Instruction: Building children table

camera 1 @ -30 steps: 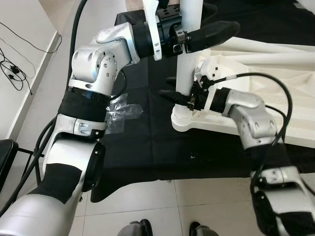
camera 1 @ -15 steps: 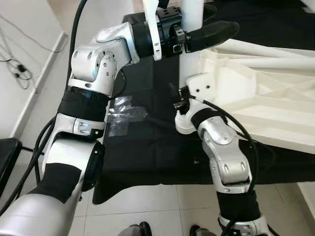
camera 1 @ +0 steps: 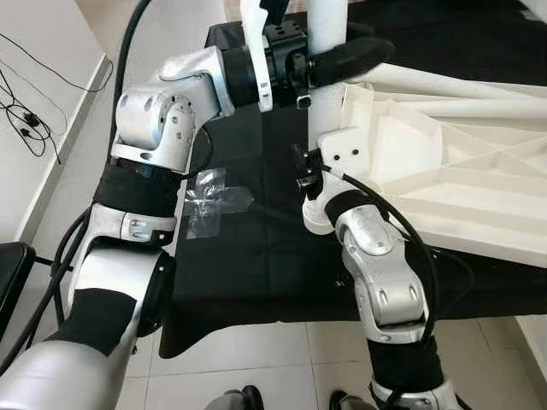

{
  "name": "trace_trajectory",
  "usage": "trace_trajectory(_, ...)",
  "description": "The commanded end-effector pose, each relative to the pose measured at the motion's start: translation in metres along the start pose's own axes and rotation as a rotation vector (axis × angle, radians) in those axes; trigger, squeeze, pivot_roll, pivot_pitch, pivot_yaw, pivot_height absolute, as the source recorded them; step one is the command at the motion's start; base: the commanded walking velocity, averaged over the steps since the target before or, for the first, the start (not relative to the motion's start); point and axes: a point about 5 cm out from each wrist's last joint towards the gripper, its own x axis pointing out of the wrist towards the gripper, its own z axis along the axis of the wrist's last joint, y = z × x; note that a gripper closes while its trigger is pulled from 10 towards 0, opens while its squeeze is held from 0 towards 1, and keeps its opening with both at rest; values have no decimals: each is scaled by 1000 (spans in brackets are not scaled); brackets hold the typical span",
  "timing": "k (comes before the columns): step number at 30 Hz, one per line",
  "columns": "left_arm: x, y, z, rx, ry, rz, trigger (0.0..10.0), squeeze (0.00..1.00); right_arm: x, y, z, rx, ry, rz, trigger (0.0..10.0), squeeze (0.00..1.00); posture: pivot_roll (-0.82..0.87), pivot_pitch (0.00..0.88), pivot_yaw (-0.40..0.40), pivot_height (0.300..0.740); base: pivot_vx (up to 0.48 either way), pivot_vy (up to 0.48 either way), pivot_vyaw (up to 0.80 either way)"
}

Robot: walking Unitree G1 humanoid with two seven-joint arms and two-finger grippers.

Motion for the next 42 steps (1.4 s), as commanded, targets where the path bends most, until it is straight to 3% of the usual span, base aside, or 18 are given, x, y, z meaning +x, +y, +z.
trace_trajectory(1,0,-4,0,-3,3,-30,0,0,-3,4,-37,41,199,5,0,0,-51,211,99,740,0,0,0)
trace_trajectory(2,0,-4,0,-3,3,-30,0,0,-3,4,-37,41,199,5,0,0,-51,211,99,740,0,0,0)
trace_trajectory(4,0,-4,1,0,1,-30,0,0,0,2,-34,97,188,-15,10000,0,-50,211,98,740,0,0,0)
trace_trajectory(6,1,-3,1,0,0,-30,0,0,4,3,-29,152,154,18,10000,0,-48,211,100,740,0,0,0)
trace_trajectory(7,1,-4,1,0,-1,-32,0,0,10,4,-19,195,95,110,10000,1000,-45,213,101,740,0,0,0)
trace_trajectory(12,1,-4,2,0,-1,-35,0,0,14,4,-13,180,62,191,10000,1000,-45,213,101,740,0,0,0)
trace_trajectory(13,3,-5,2,1,-1,-46,0,0,23,-6,-3,157,-9,422,10000,1000,-38,213,101,740,0,0,0)
trace_trajectory(14,4,-6,3,1,-1,-51,0,0,26,-13,0,124,-33,537,10000,1000,-36,213,102,740,0,0,0)
trace_trajectory(18,4,-7,3,2,-1,-55,0,0,28,-18,2,88,-40,620,10000,1000,-36,213,102,740,0,0,0)
trace_trajectory(19,5,-7,3,1,-2,-59,0,0,30,-23,3,38,-39,669,10000,859,-29,213,103,740,0,0,0)
trace_trajectory(20,5,-7,3,1,-2,-64,0,0,31,-25,5,13,-36,729,10000,306,-25,215,107,740,0,0,0)
trace_trajectory(21,5,-7,3,1,-2,-64,0,0,31,-25,5,13,-36,729,10000,306,-25,215,107,740,0,0,0)
trace_trajectory(22,6,-8,4,1,-2,-70,0,0,35,-28,10,-1,-41,794,10000,0,-21,217,112,740,0,0,0)
trace_trajectory(28,9,-10,5,-3,-3,-84,0,0,47,-34,28,26,-69,937,10000,0,-14,219,118,740,0,0,0)
trace_trajectory(29,9,-10,5,-4,-3,-86,0,0,50,-34,31,34,-75,949,4118,0,-14,219,118,740,0,0,0)
trace_trajectory(30,9,-10,5,-5,-3,-88,0,0,53,-35,33,41,-81,975,0,0,-14,219,118,740,0,0,0)
trace_trajectory(36,10,-10,6,-4,-7,-90,0,0,57,-33,28,20,-54,1088,0,0,-15,227,119,740,0,0,0)
trace_trajectory(42,10,-10,5,4,-11,-89,0,0,58,-33,25,15,-43,1109,0,0,-21,230,119,740,0,0,0)
